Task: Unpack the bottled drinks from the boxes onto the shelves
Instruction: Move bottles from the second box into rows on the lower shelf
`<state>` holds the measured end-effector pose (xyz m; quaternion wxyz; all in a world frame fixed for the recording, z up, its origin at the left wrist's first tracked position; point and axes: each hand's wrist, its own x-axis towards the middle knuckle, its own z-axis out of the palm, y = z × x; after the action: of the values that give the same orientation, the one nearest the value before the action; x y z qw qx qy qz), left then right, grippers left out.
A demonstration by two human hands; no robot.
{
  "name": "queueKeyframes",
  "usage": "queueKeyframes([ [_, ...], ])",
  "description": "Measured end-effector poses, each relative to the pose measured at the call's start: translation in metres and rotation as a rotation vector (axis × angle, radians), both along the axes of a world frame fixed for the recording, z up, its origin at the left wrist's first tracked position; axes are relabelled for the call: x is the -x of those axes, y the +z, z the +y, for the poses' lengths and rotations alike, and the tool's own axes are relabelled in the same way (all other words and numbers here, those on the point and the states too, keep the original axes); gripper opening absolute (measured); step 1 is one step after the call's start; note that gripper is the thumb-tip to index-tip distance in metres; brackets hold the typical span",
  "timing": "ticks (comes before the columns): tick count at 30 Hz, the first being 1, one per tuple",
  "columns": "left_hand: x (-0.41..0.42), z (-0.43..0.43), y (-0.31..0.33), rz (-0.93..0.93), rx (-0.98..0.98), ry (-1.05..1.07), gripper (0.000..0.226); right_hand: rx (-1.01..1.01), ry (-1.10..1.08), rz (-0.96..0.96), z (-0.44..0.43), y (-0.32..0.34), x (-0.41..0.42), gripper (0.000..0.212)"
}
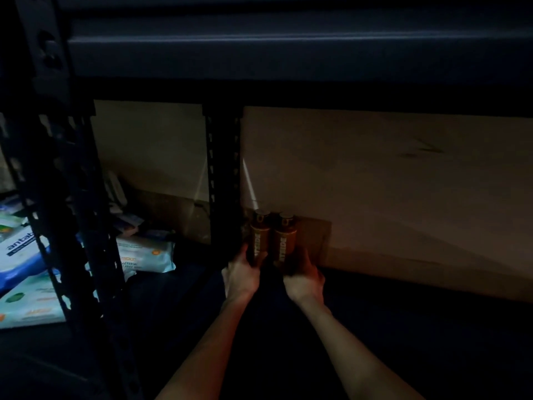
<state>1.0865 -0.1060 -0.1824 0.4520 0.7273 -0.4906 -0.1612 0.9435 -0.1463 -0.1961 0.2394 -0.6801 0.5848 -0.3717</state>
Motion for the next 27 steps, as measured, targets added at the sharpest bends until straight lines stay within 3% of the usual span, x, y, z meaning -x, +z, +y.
queueKeyframes([
  [3,0.002,0.004,0.003,0.018,0.016,-0.019,0.062,-0.002,0.026,-0.035,0.003,0.002,0.0,0.056],
  [6,0.003,0.013,0.008,0.081,0.055,-0.018,0.084,-0.009,0.08,-0.194,0.012,0.005,0.007,0.059],
  [8,0.006,0.027,0.014,0.097,0.08,0.038,0.091,-0.006,0.14,-0.239,0.024,0.01,0.018,0.071],
  [10,0.015,0.043,0.019,0.053,0.091,0.094,0.087,0.009,0.157,-0.201,0.037,0.015,0.033,0.076],
  [15,0.054,0.086,0.028,-0.099,0.112,0.147,0.065,0.051,0.081,-0.057,0.073,0.029,0.073,0.06],
  [18,0.078,0.107,0.037,-0.133,0.07,0.137,0.065,0.048,0.062,-0.04,0.099,0.045,0.097,0.062],
  [21,0.106,0.128,0.038,-0.137,0.048,0.052,0.066,0.034,0.075,-0.078,0.134,0.056,0.126,0.066],
  [27,0.176,0.169,0.032,-0.142,-0.025,-0.24,0.066,0.064,0.104,-0.149,0.196,0.038,0.189,0.055],
])
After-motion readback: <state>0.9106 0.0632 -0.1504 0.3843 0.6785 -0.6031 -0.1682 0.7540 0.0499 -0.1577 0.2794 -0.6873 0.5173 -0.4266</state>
